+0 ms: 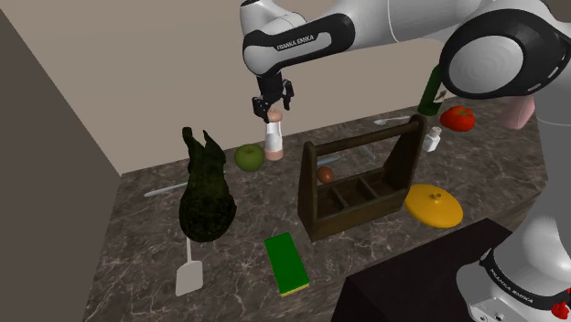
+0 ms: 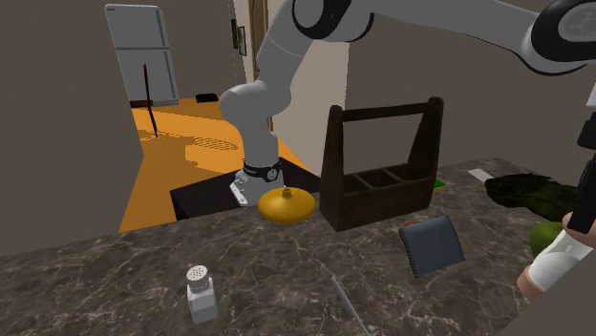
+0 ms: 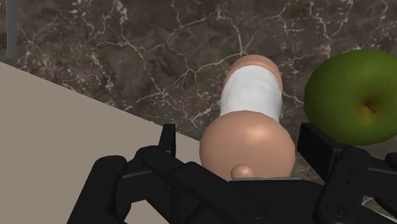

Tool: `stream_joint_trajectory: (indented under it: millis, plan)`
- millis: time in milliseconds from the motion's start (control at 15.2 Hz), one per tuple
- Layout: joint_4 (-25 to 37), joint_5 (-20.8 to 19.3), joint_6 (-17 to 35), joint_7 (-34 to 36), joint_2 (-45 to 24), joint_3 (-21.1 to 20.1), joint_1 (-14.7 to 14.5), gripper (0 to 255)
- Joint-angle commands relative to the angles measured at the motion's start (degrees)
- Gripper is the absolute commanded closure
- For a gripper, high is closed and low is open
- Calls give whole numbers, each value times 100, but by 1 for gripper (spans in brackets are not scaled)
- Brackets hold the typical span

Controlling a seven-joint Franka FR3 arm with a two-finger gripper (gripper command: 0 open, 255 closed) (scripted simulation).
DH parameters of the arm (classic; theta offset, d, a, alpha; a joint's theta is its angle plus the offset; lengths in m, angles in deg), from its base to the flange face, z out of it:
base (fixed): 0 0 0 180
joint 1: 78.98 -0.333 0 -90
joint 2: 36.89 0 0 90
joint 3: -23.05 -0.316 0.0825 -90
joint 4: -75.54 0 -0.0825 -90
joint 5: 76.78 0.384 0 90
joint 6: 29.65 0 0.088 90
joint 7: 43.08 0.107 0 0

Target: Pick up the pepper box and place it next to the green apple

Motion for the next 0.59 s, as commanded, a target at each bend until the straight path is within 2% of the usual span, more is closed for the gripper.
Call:
stream_joint_trajectory:
  millis: [0,264,528]
  plan:
    - [0,0,0,0,0,0,0,0]
    - [642,11,-695,-25,48,-11,-53,0]
    - [642,11,-695,-25,48,-11,-53,0]
